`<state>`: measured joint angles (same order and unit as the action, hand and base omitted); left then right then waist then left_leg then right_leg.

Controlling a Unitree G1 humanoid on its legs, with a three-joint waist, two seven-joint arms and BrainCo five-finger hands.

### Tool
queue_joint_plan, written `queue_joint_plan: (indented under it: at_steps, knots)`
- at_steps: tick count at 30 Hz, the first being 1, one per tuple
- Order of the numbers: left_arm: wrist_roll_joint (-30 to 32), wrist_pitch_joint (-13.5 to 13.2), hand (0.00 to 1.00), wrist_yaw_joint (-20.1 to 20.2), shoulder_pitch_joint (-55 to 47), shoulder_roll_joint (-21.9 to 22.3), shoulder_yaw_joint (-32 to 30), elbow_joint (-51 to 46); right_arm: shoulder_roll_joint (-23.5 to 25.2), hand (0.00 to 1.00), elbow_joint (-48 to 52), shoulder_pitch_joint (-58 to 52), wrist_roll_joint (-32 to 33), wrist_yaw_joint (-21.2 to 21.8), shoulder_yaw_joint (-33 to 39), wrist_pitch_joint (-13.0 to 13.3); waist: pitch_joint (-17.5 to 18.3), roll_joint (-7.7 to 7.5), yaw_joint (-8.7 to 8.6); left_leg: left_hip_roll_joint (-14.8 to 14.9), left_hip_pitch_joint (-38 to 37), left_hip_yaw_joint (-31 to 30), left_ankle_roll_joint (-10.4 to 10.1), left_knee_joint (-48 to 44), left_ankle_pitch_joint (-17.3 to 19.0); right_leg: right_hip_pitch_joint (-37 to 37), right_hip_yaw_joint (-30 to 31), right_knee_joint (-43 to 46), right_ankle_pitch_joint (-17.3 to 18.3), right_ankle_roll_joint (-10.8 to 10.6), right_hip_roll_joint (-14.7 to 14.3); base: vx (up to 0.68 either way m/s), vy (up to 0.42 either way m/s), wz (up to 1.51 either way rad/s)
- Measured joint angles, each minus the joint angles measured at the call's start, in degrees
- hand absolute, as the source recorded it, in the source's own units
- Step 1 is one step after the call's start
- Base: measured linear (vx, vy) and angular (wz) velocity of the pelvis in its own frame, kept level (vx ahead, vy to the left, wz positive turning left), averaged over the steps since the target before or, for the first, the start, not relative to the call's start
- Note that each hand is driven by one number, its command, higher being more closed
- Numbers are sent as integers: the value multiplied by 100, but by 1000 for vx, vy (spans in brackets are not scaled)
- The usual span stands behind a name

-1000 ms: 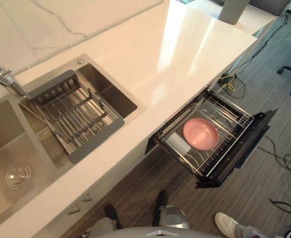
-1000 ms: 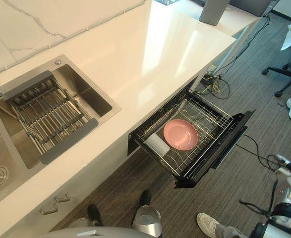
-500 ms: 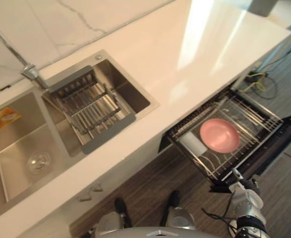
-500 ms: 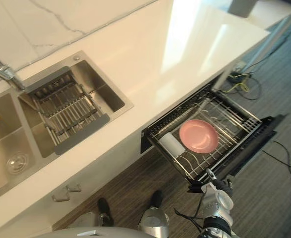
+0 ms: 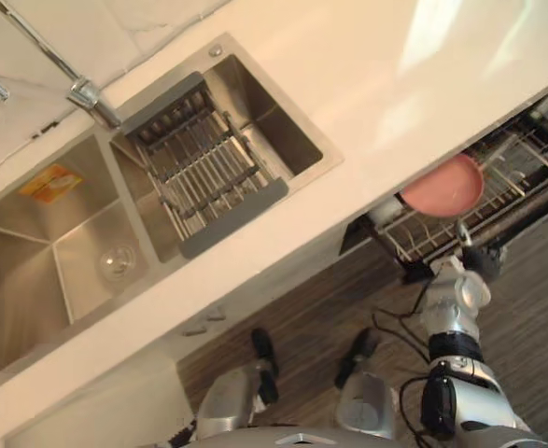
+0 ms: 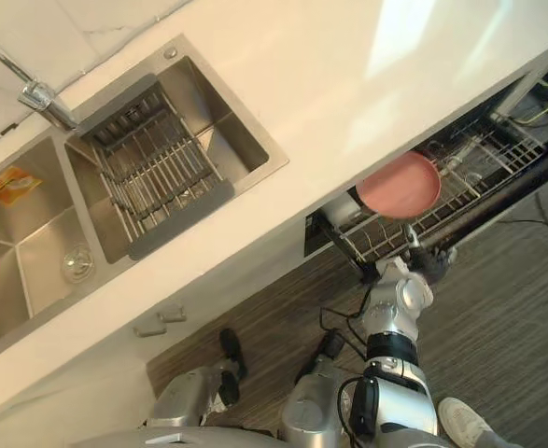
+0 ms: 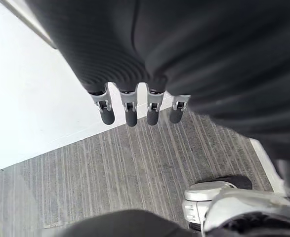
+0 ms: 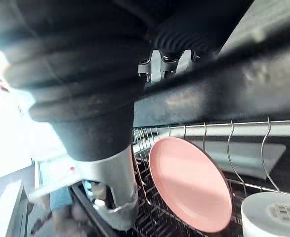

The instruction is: Walk over to the sink, pick up the cup, carry it to the dishwasher, place the cup inside the dishwasher, then close the dishwasher door

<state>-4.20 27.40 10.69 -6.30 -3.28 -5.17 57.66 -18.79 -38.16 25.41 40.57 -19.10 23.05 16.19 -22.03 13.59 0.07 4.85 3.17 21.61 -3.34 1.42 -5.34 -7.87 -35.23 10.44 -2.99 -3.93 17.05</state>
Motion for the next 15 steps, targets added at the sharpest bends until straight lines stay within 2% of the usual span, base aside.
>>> queue_joint_plan:
  at_steps: [3,6,11,15]
  knots:
    - [0,-6,0,69,0,11,52,97,-30,0,102,235,13,308,-121,-29,-4,-1,16,-62,74,-142,40,121,-147,-218,-30,479,257,10,195,-31,-23,25]
    - [2,-85,0,93,0,13,85,115,-153,0,100,437,257,629,-271,-45,-29,-2,129,-148,187,-298,44,187,-261,-423,-97,897,464,32,403,-15,-30,27]
    - [182,-133,0,98,1,10,140,154,-227,0,37,1064,767,752,-266,-130,-166,51,187,-231,308,-475,90,291,-430,-609,-196,1341,665,90,624,-5,-44,23]
    - [205,-175,0,115,21,9,167,144,-171,0,9,1125,1124,1053,-257,-145,-210,71,122,-235,352,-601,127,277,-528,-620,-313,1575,779,127,678,28,-88,15]
